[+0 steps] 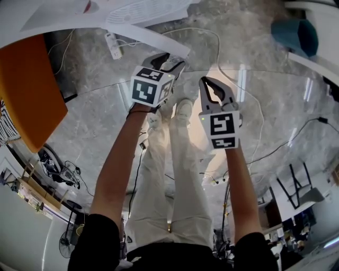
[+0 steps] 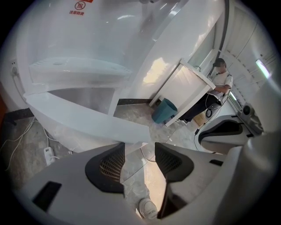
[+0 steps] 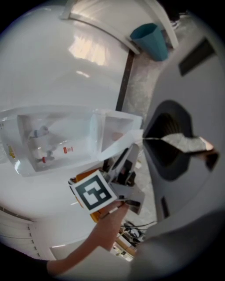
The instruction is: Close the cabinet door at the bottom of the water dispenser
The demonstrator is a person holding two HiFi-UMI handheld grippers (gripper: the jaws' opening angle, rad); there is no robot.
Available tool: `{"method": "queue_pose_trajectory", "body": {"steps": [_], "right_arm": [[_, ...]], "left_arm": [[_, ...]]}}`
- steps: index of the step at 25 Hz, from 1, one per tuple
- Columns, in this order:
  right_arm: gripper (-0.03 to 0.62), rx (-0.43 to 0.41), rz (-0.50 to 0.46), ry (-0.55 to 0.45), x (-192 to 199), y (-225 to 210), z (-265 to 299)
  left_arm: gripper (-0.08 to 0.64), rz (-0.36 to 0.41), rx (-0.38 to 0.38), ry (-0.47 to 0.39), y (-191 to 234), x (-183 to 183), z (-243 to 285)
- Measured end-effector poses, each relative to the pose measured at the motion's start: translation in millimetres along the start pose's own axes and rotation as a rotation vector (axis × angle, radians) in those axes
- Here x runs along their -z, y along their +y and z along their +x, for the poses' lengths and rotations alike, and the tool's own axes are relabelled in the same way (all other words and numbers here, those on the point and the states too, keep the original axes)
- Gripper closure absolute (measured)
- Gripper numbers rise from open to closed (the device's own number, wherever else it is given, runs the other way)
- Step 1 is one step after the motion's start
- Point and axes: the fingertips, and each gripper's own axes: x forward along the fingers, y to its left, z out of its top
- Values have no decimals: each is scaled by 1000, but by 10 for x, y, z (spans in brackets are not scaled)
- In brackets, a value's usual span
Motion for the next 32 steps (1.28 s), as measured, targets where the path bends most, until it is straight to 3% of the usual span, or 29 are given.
{"method": "queue_pose_trajectory", "body": {"steps": [19,32], "right_arm": [[557,21,-33,-16,-155,-347,211],[557,11,-47,-69,-289,-523,313]], "left_arm": [[342,76,31,-11,7,-383,208],[334,84,-40,-36,215,-650,326]]}}
